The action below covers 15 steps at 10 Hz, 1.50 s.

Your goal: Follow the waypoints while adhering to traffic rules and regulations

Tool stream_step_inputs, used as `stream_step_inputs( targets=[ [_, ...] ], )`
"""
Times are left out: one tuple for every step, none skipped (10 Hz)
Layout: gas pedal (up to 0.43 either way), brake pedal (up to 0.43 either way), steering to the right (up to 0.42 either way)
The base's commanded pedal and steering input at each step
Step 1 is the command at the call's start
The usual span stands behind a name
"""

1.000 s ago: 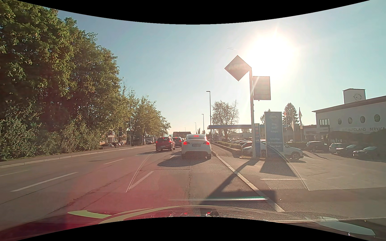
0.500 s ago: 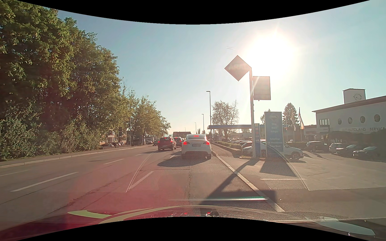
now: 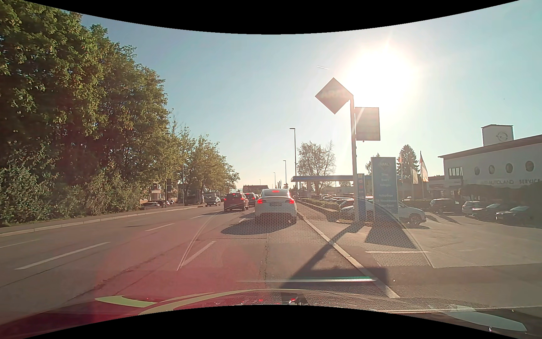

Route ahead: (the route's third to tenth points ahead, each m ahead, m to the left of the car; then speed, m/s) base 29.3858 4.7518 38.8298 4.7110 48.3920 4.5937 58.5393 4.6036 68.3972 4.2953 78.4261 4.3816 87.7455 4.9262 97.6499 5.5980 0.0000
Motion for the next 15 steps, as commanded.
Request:
stream_step_inputs(
  targets=[
    [0.000, 0.268, -0.001],
    [0.000, 0.268, -0.001],
    [0.000, 0.268, -0.001],
    [0.000, 0.268, -0.001],
    [0.000, 0.268, -0.001],
    [0.000, 0.268, -0.001],
    [0.000, 0.268, -0.001],
    [0.000, 0.268, -0.001],
    [0.000, 0.268, -0.001],
    [0.000, 0.268, -0.001],
    [0.000, 0.268, -0.001],
    [0.000, 0.268, -0.001],
    [0.000, 0.268, -0.001],
    [0.000, 0.262, -0.001],
    [0.000, 0.268, -0.001]
  ],
)
